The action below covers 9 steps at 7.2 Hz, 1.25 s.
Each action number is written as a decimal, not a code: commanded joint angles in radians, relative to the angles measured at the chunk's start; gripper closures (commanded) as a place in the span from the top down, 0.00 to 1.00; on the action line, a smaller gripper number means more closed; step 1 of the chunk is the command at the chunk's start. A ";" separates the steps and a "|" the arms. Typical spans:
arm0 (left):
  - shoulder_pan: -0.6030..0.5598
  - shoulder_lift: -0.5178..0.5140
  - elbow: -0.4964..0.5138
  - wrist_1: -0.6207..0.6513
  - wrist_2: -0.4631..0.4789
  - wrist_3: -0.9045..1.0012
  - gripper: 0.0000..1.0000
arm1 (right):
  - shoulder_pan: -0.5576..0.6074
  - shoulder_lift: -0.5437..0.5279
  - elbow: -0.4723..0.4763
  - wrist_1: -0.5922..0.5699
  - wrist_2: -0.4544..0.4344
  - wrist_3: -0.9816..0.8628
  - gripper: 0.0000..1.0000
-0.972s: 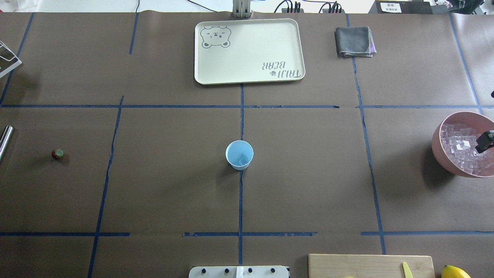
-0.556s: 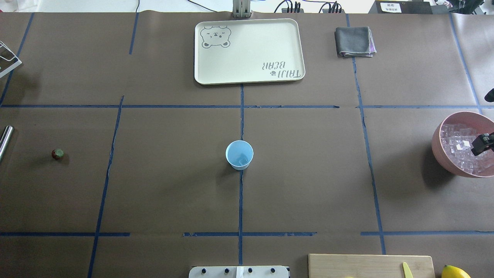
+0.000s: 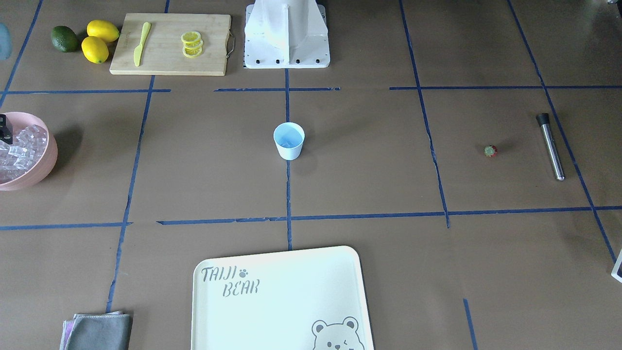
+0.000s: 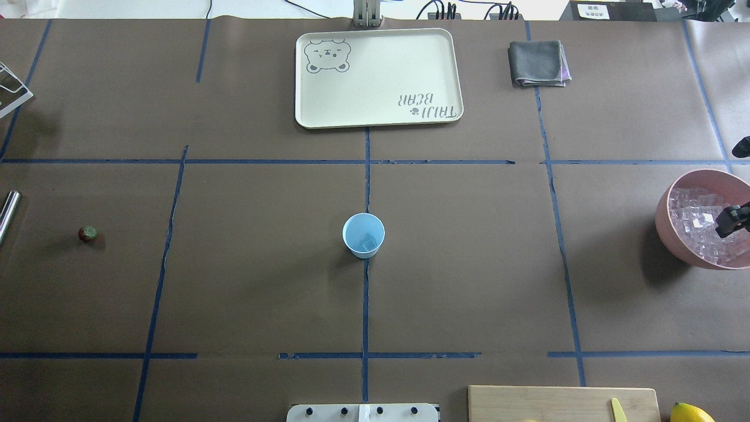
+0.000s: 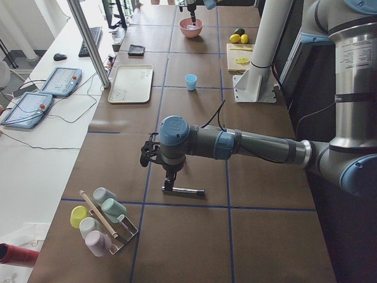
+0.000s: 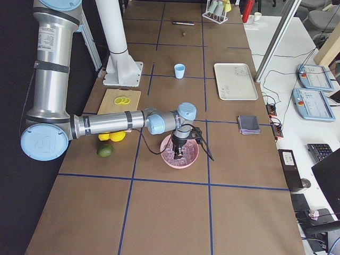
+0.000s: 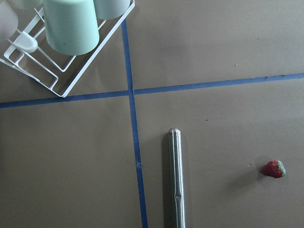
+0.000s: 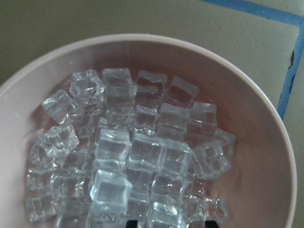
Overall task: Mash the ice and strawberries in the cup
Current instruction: 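Lift the ice cube out of the bowl with the right gripper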
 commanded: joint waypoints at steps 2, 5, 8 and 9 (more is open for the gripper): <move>0.000 0.003 -0.006 0.000 0.000 -0.001 1.00 | -0.002 0.015 -0.018 -0.001 -0.003 0.000 0.56; 0.000 0.003 -0.007 0.000 0.000 -0.001 1.00 | -0.005 0.016 -0.019 -0.001 -0.001 0.003 0.49; 0.000 0.005 -0.011 0.002 -0.002 -0.001 1.00 | -0.003 0.027 -0.006 -0.001 0.004 -0.003 0.00; 0.000 0.005 -0.014 0.003 -0.002 -0.002 1.00 | 0.003 0.015 0.029 -0.001 0.004 -0.003 0.00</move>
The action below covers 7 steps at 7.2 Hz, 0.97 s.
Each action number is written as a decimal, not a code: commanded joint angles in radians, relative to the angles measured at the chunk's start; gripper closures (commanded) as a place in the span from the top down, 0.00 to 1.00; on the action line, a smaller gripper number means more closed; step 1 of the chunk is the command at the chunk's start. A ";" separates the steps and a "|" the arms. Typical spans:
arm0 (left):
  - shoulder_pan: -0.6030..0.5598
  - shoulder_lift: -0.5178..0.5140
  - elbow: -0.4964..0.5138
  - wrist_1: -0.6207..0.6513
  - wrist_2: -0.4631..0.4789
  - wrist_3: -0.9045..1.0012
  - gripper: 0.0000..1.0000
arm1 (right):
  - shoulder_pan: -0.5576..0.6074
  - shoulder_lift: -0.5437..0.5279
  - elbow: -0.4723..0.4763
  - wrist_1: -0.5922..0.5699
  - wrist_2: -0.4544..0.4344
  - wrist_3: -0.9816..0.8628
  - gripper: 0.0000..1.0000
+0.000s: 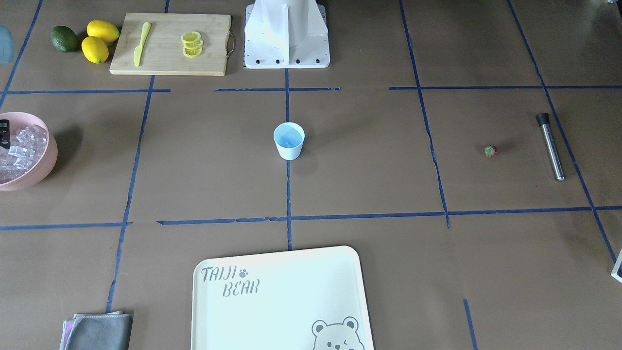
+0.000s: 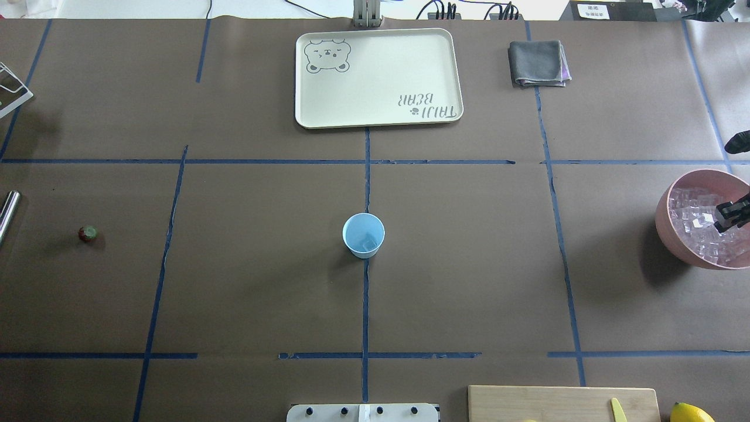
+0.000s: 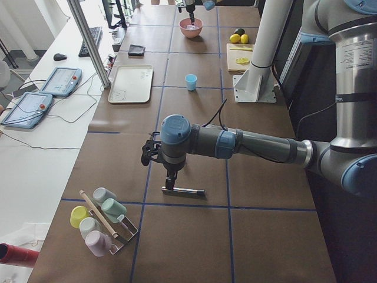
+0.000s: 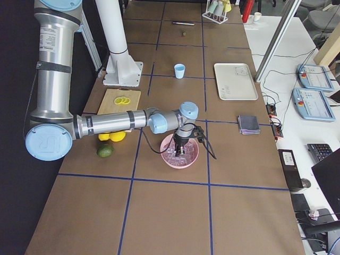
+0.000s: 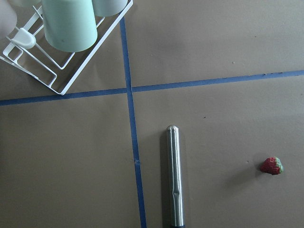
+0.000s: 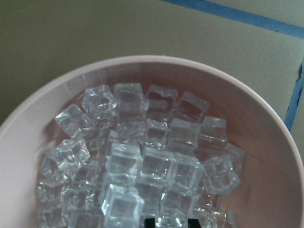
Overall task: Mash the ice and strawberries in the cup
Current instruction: 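Lift the ice cube out of the bowl with the right gripper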
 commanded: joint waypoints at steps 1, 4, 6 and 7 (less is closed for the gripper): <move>0.000 0.000 -0.003 0.003 -0.001 -0.001 1.00 | 0.049 -0.030 0.100 -0.015 0.002 -0.003 0.00; 0.000 0.002 -0.009 0.003 -0.001 -0.012 1.00 | 0.108 -0.023 0.246 -0.145 0.010 -0.005 0.00; 0.000 0.002 -0.008 0.005 -0.001 -0.012 1.00 | 0.099 0.238 0.242 -0.358 0.037 0.015 0.00; 0.000 0.003 -0.008 0.005 -0.001 -0.012 1.00 | 0.077 0.361 0.231 -0.438 0.080 0.067 0.00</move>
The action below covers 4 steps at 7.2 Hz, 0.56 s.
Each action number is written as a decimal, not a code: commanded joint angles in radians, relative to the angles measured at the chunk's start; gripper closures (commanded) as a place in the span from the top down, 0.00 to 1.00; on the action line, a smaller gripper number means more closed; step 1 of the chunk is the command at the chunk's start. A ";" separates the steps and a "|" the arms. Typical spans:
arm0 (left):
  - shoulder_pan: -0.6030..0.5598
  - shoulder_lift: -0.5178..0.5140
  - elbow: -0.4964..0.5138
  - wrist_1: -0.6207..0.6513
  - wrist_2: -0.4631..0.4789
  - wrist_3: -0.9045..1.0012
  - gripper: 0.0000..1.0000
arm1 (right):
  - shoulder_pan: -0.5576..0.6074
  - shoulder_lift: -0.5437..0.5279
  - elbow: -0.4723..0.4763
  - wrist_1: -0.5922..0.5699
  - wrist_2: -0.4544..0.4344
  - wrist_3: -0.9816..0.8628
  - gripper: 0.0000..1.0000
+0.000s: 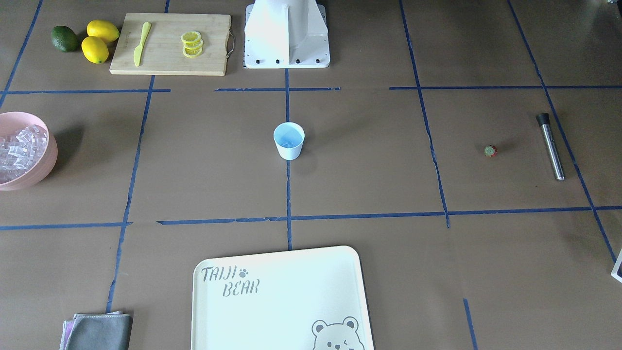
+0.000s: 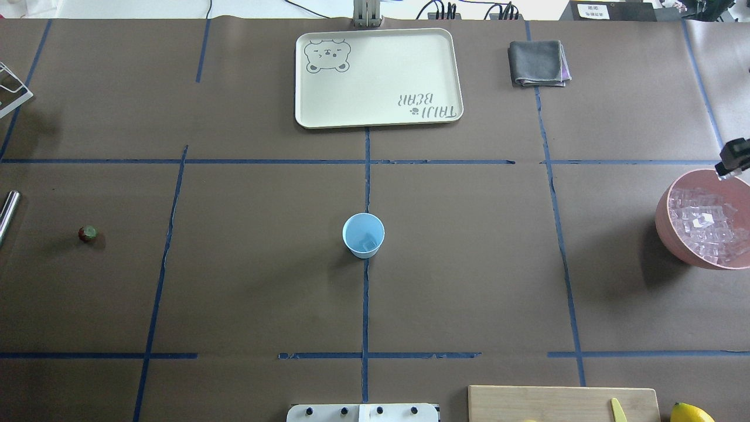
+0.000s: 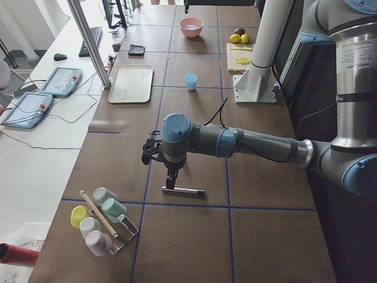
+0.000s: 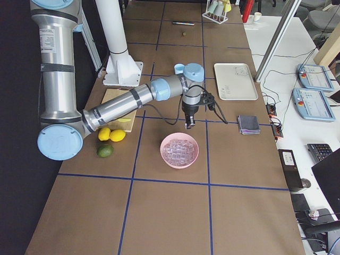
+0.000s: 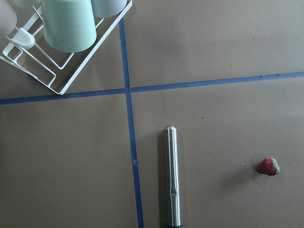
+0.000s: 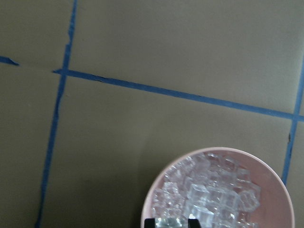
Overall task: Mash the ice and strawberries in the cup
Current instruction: 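Carry the ice cube with the right gripper over the light-blue cup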
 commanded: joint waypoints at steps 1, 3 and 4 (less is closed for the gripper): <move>0.002 0.010 -0.001 0.000 0.000 0.000 1.00 | -0.095 0.258 -0.013 -0.127 0.041 0.215 0.00; 0.002 0.010 0.001 0.000 0.000 -0.003 1.00 | -0.308 0.450 -0.056 -0.120 -0.005 0.593 0.00; 0.003 0.010 0.001 0.000 0.000 -0.011 1.00 | -0.430 0.547 -0.088 -0.118 -0.104 0.780 0.00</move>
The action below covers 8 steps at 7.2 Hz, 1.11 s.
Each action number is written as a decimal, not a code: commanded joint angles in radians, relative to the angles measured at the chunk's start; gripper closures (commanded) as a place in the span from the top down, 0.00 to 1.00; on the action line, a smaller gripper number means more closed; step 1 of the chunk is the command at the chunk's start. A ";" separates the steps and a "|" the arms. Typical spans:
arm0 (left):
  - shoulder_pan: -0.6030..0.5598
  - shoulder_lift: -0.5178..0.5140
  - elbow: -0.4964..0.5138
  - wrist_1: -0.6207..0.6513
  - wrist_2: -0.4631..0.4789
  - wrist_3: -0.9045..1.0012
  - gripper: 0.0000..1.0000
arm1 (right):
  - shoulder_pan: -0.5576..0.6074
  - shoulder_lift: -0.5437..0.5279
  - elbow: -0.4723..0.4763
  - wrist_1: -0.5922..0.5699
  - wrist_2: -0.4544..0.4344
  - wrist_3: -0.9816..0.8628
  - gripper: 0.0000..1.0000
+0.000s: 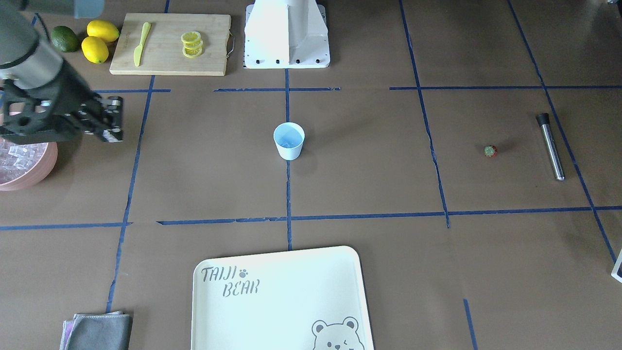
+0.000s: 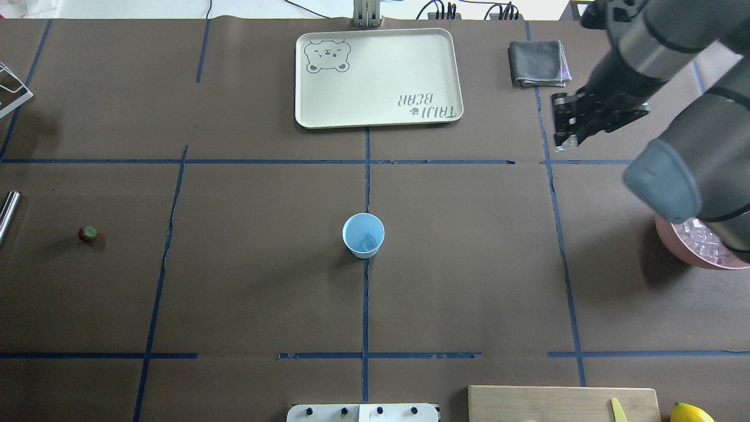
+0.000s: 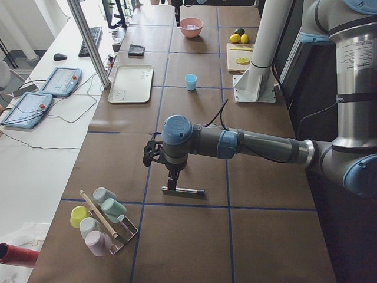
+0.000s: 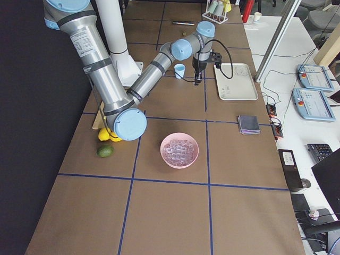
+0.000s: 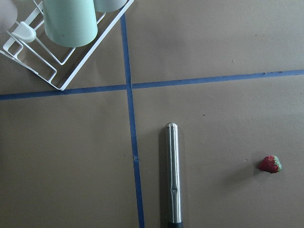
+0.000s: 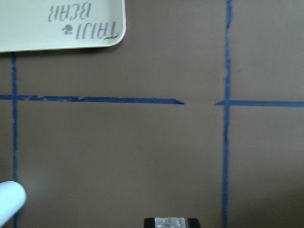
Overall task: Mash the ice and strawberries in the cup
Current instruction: 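Carry the ice cube with the right gripper over the light-blue cup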
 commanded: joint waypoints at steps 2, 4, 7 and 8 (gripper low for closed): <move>0.004 0.001 0.005 -0.001 0.000 -0.006 1.00 | -0.324 0.297 -0.172 0.012 -0.248 0.454 0.00; 0.004 0.001 0.011 -0.001 0.000 -0.006 1.00 | -0.397 0.320 -0.289 0.145 -0.324 0.521 0.00; 0.004 0.001 0.013 -0.001 0.000 -0.006 1.00 | -0.437 0.330 -0.329 0.152 -0.345 0.523 0.00; 0.004 0.001 0.013 -0.001 0.000 -0.014 1.00 | -0.443 0.331 -0.338 0.154 -0.345 0.523 0.00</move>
